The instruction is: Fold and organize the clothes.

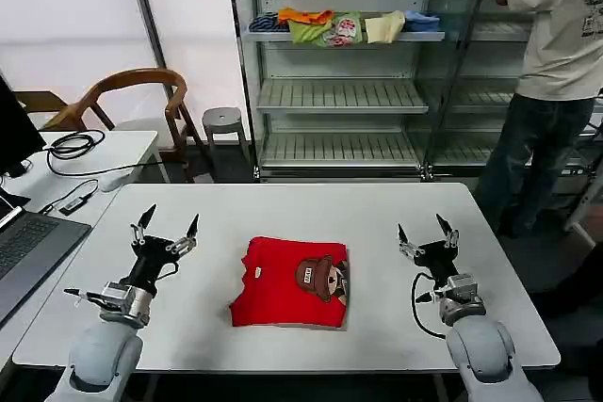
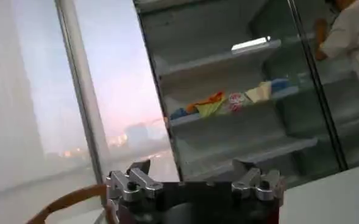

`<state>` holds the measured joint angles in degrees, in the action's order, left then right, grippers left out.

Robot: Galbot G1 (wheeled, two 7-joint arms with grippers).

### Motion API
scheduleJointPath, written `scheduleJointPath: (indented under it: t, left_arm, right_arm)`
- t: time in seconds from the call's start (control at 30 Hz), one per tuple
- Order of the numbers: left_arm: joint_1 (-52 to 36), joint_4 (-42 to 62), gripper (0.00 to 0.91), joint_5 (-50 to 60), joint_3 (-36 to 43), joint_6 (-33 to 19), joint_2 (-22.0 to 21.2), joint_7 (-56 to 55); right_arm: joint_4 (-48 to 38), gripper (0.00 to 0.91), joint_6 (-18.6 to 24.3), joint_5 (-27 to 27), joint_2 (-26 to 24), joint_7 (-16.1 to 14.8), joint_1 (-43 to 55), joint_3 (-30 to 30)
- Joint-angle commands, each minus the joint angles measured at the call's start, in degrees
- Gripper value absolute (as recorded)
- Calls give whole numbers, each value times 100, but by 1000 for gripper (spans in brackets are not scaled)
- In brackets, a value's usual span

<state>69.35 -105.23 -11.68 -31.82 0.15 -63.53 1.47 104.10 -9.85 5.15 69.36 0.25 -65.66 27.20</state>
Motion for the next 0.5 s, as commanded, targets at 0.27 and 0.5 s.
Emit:
scheduleJointPath:
  t: [0.27,0.5]
  left_arm:
    - [-71,82,907,-6,23,-31,-44,37]
    - [-85,150,907,-7,21,-60,-31,42]
  right_arm:
    - [-90,907,-25,-106,27,78,47,-25]
    - [-68,907,44,-213,4,83,75,11]
